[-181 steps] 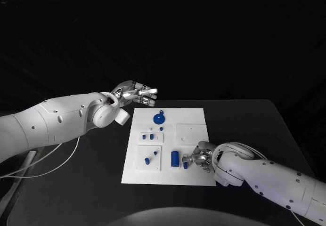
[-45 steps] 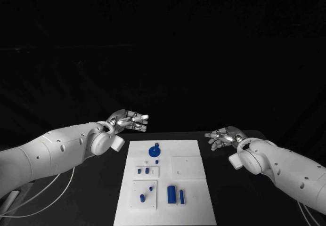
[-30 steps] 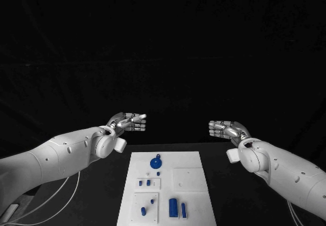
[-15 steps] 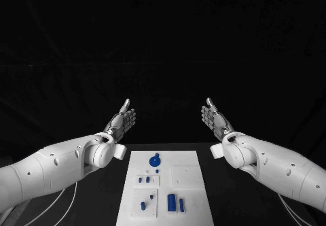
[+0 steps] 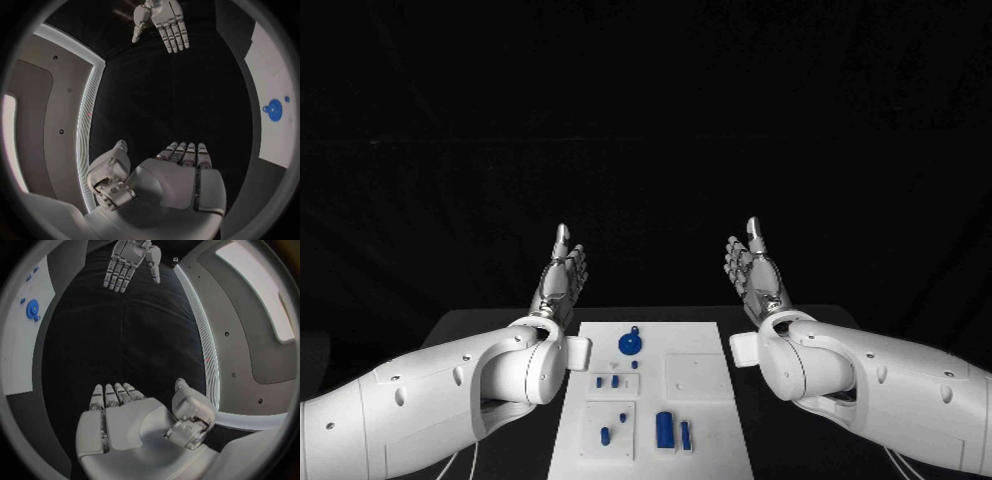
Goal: Assemble the parts on the task board
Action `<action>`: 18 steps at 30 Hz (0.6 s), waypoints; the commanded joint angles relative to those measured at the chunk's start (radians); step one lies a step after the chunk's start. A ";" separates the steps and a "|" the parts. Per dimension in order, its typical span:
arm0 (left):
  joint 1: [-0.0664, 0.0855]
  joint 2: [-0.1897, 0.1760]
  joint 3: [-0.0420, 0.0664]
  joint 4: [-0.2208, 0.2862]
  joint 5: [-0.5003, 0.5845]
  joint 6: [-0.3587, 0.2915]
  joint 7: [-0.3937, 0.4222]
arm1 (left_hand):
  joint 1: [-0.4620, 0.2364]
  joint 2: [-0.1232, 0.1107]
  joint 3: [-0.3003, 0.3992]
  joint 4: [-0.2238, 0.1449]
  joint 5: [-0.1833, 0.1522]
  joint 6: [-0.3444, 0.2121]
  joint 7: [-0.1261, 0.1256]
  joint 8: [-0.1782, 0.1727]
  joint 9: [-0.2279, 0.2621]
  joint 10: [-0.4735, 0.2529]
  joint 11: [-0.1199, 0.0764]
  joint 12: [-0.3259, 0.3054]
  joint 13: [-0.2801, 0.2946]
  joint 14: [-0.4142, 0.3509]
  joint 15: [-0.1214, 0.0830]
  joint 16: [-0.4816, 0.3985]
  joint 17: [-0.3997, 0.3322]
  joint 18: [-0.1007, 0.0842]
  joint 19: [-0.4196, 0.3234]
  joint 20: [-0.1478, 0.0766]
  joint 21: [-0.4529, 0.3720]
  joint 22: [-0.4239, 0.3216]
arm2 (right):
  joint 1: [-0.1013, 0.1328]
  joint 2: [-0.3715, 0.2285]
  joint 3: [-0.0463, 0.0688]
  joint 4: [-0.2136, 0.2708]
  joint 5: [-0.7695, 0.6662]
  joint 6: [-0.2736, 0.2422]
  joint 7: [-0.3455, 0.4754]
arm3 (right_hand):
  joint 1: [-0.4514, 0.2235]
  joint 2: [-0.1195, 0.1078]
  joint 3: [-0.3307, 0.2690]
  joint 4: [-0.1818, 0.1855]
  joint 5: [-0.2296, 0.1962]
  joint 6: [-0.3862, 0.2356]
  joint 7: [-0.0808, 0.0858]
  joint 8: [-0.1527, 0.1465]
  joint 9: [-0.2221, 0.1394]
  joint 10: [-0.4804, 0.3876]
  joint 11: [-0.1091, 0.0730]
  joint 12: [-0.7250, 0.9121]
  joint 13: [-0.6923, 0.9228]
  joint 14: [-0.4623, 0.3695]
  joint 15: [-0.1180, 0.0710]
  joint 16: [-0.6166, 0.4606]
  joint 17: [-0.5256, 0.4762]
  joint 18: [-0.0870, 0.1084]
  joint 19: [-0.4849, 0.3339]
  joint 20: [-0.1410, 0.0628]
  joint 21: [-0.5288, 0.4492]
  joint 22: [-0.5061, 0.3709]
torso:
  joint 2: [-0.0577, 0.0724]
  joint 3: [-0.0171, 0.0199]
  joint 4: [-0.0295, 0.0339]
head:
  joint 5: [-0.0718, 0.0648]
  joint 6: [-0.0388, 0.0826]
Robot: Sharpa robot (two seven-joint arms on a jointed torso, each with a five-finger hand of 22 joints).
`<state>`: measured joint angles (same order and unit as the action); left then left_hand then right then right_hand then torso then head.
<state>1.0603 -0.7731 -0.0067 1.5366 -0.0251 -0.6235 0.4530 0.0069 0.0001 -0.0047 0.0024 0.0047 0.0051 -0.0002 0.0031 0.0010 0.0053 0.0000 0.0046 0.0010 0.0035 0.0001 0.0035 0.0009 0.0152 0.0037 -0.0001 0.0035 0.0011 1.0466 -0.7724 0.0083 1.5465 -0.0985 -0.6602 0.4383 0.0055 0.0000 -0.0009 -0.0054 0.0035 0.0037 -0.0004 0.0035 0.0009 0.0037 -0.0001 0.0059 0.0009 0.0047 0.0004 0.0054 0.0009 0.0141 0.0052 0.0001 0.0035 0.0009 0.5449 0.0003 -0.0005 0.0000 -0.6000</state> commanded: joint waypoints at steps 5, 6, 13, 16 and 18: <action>-0.010 -0.007 0.007 0.033 0.025 -0.147 0.067 | -0.007 0.000 0.005 -0.002 -0.005 -0.005 0.000 -0.003 -0.001 -0.005 0.000 -0.005 -0.001 -0.004 0.000 -0.003 -0.001 -0.015 -0.004 0.000 -0.004 -0.001 | 0.003 -0.008 -0.008 0.023 0.098 -0.110 0.082 | -0.005 0.000 0.001 0.005 -0.004 -0.004 0.000 -0.004 -0.001 -0.004 0.000 -0.006 -0.001 -0.005 0.000 -0.005 -0.001 -0.014 -0.005 0.000 -0.003 -0.001 | -0.001 -0.0003 0.0005 | 0.000 0.000; -0.010 -0.007 0.007 0.033 0.025 -0.147 0.067 | -0.007 0.000 0.005 -0.002 -0.005 -0.005 0.000 -0.003 -0.001 -0.005 0.000 -0.005 -0.001 -0.004 0.000 -0.003 -0.001 -0.015 -0.004 0.000 -0.004 -0.001 | 0.003 -0.008 -0.008 0.023 0.098 -0.110 0.082 | -0.005 0.000 0.001 0.005 -0.004 -0.004 0.000 -0.004 -0.001 -0.004 0.000 -0.006 -0.001 -0.005 0.000 -0.005 -0.001 -0.014 -0.005 0.000 -0.003 -0.001 | -0.001 -0.0003 0.0005 | 0.000 0.000; -0.010 -0.007 0.007 0.033 0.025 -0.147 0.067 | -0.007 0.000 0.005 -0.002 -0.005 -0.005 0.000 -0.003 -0.001 -0.005 0.000 -0.005 -0.001 -0.004 0.000 -0.003 -0.001 -0.015 -0.004 0.000 -0.004 -0.001 | 0.003 -0.008 -0.008 0.023 0.098 -0.110 0.082 | -0.005 0.000 0.001 0.005 -0.004 -0.004 0.000 -0.004 -0.001 -0.004 0.000 -0.006 -0.001 -0.005 0.000 -0.005 -0.001 -0.014 -0.005 0.000 -0.003 -0.001 | -0.001 -0.0003 0.0005 | 0.000 0.000; -0.010 -0.007 0.007 0.033 0.025 -0.147 0.067 | -0.007 0.000 0.005 -0.002 -0.005 -0.005 0.000 -0.003 -0.001 -0.005 0.000 -0.005 -0.001 -0.004 0.000 -0.003 -0.001 -0.015 -0.004 0.000 -0.004 -0.001 | 0.003 -0.008 -0.008 0.023 0.098 -0.110 0.082 | -0.005 0.000 0.001 0.005 -0.004 -0.004 0.000 -0.004 -0.001 -0.004 0.000 -0.006 -0.001 -0.005 0.000 -0.005 -0.001 -0.014 -0.005 0.000 -0.003 -0.001 | -0.001 -0.0003 0.0005 | 0.000 0.000; -0.010 -0.007 0.007 0.033 0.025 -0.147 0.067 | -0.007 0.000 0.005 -0.002 -0.005 -0.005 0.000 -0.003 -0.001 -0.005 0.000 -0.005 -0.001 -0.004 0.000 -0.003 -0.001 -0.015 -0.004 0.000 -0.004 -0.001 | 0.003 -0.008 -0.008 0.023 0.098 -0.110 0.082 | -0.005 0.000 0.001 0.005 -0.004 -0.004 0.000 -0.004 -0.001 -0.004 0.000 -0.006 -0.001 -0.005 0.000 -0.005 -0.001 -0.014 -0.005 0.000 -0.003 -0.001 | -0.001 -0.0003 0.0005 | 0.000 0.000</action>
<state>1.0502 -0.7803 -0.0011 1.5672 -0.0001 -0.7542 0.4970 0.0073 0.0005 -0.0048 0.0024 0.0047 0.0051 -0.0001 0.0031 0.0011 0.0053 0.0001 0.0046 0.0012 0.0036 0.0002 0.0035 0.0010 0.0154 0.0037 0.0000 0.0035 0.0010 1.0497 -0.7795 -0.0003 1.5683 -0.0061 -0.7597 0.4992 0.0055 0.0000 -0.0009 -0.0054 0.0037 0.0037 -0.0003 0.0036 0.0010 0.0038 -0.0001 0.0060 0.0011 0.0047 0.0005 0.0055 0.0011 0.0142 0.0053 0.0002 0.0035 0.0011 0.5442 0.0000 0.0000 -0.0001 -0.6000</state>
